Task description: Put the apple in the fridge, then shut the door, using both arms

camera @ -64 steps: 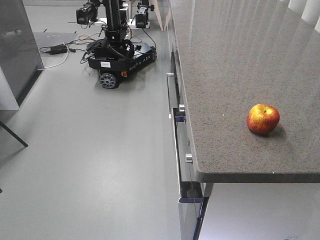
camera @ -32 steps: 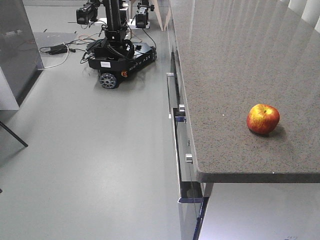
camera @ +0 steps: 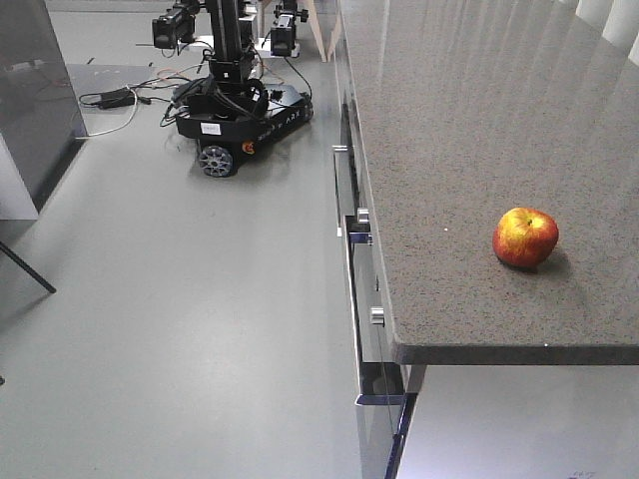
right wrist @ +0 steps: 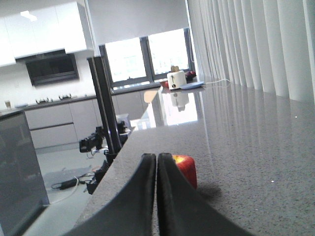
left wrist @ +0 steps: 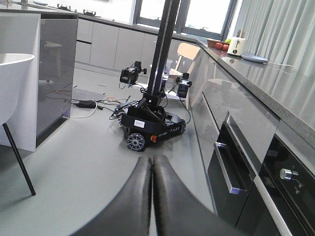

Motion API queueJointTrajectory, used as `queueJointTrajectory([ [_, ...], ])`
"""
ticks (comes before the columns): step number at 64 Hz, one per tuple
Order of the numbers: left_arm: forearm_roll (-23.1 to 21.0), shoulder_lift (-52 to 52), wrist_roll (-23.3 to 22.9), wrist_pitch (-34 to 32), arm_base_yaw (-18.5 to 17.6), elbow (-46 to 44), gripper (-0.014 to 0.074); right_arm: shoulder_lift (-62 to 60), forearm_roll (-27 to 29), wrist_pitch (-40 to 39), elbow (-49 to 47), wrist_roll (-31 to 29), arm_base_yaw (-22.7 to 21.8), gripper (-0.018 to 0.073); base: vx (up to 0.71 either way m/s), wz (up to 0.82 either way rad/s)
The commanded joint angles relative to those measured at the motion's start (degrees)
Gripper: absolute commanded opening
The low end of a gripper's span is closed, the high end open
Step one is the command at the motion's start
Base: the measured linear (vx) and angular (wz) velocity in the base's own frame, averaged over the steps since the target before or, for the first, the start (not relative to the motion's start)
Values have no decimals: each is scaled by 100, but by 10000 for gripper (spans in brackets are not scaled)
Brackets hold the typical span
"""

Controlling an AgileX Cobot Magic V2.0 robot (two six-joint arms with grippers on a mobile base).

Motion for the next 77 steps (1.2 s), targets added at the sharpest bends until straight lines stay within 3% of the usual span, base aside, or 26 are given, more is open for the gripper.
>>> queueJointTrajectory([
  [1,-9,-91,-51,-459,-12,166,-6,-16,93,34,-390,-22,-25,-5,0,0],
  [14,-9,-91,-51,-459,-12,166,-6,613,52,2071,-1900,-135,-25,-4,0,0],
  [24,-9,-91,-51,-459,-12,166,-6,1510,166,3110,-3144,-782,-25,50,0,0],
  [30,-9,-91,-51,-459,-12,166,-6,2009,585,3356,-3707,-1417,-25,161,0,0],
  [40,-9,-91,-51,-459,-12,166,-6,2707,1445,3330,-4220,-2470,-25,507,0,0],
  [50,-9,-91,-51,-459,-12,166,-6,3077,1601,2892,-4232,-2741,-25,729,0,0],
  [62,-9,-91,-51,-459,-12,166,-6,3628,1637,2711,-4569,-2933,-25,718,0,0],
  [77,-9,-91,-51,-459,-12,166,-6,5162,1718,3033,-6142,-3019,-25,707,0,0],
])
